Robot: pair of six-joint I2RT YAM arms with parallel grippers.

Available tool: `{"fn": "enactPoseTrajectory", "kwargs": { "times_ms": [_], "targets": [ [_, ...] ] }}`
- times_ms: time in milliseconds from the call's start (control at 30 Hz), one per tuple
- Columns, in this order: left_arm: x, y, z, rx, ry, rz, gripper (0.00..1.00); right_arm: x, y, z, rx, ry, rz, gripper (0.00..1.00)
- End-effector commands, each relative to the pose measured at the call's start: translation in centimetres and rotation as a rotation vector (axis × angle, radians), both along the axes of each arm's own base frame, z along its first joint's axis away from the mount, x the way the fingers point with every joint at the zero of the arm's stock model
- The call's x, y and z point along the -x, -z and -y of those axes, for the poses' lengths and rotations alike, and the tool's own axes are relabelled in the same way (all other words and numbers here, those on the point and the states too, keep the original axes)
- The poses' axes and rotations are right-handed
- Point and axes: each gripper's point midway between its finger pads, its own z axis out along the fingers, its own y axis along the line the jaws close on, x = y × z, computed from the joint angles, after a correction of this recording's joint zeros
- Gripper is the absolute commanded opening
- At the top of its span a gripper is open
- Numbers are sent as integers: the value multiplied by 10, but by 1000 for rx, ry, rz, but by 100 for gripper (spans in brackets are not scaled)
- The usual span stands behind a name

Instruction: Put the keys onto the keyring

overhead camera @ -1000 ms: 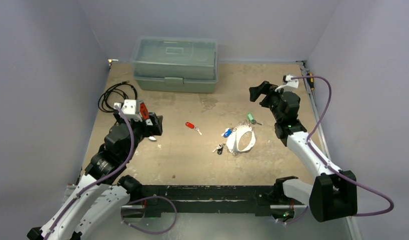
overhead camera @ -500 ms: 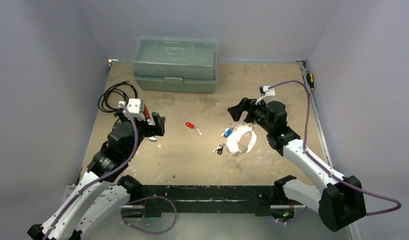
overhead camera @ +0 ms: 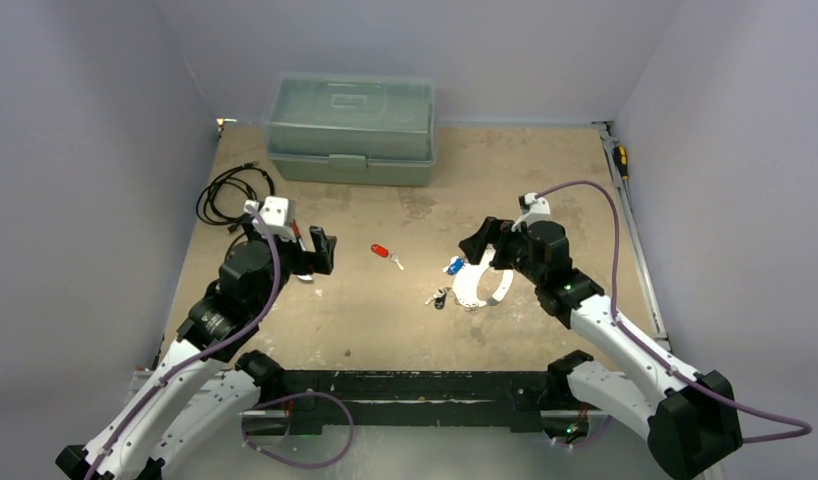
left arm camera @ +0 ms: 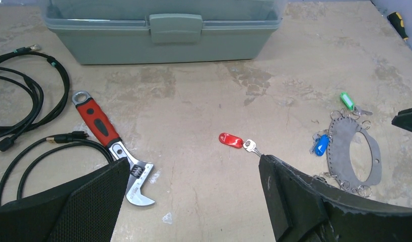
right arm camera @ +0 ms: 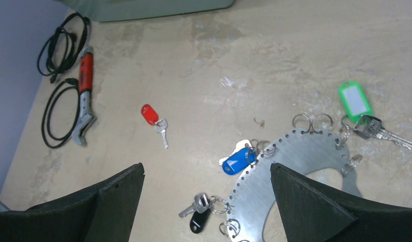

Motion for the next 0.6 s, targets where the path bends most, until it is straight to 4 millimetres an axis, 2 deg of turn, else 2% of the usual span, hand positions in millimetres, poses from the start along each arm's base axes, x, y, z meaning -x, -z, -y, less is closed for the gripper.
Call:
{"fn": "enactPoseTrajectory", "kwargs": {
  "times_ms": [0, 367, 567],
  "targets": [
    [-3, -7, 8, 16, 35, 27, 99, 3, 3, 8, 7, 45, -7, 99],
    [-3, -4, 12, 16, 54, 15, 99, 3, 16, 14, 16, 83, -35, 99],
    [-3, -3, 13, 15, 57, 12, 99, 6, 36, 24, 72, 140, -145, 99]
  ]
}}
